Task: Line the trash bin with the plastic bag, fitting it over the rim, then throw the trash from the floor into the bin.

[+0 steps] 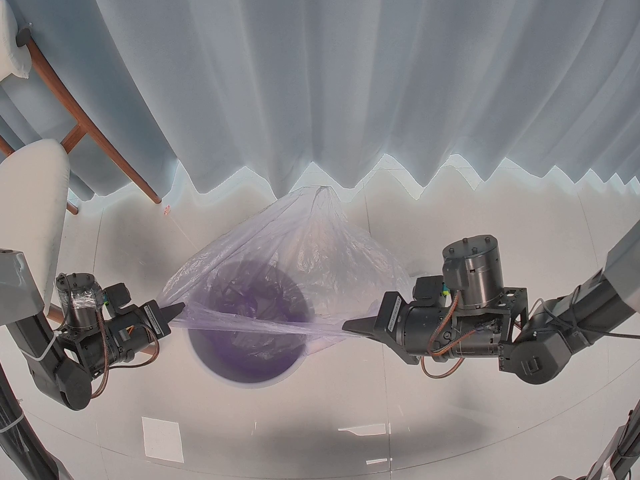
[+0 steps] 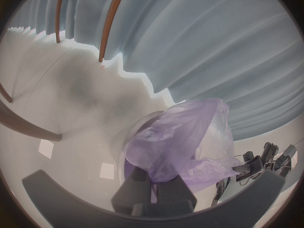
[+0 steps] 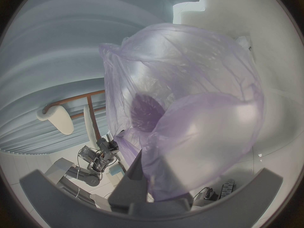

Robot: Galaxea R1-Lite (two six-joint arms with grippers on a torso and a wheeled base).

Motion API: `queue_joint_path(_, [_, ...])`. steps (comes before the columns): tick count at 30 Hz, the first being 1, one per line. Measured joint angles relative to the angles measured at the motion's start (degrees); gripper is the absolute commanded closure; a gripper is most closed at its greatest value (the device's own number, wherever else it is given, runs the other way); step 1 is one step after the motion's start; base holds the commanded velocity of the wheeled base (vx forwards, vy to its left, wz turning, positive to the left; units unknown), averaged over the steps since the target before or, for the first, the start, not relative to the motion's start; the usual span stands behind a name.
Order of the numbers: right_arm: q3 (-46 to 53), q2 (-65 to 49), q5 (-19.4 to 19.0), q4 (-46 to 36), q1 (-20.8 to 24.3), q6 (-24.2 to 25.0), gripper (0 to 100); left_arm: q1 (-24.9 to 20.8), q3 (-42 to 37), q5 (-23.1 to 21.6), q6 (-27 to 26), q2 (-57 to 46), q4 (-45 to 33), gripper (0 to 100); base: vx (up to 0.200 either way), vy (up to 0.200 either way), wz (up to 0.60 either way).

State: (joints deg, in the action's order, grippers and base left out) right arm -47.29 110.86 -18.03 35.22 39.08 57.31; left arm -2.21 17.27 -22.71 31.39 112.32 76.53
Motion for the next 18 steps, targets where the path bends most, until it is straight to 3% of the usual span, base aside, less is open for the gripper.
queue_joint_path(9, [-3.8, 6.6, -0.4, 1.2, -0.7, 0.0, 100, 0.8, 1.2, 1.5, -0.2, 4.8, 1.4, 100, 0.0, 0.0, 0.0])
queue_joint_path(18, [-0.5, 10.8, -0.4, 3.1, 5.8, 0.1, 100, 3.0, 0.4, 1.6, -4.8, 6.1, 0.7, 100, 0.0, 0.0, 0.0])
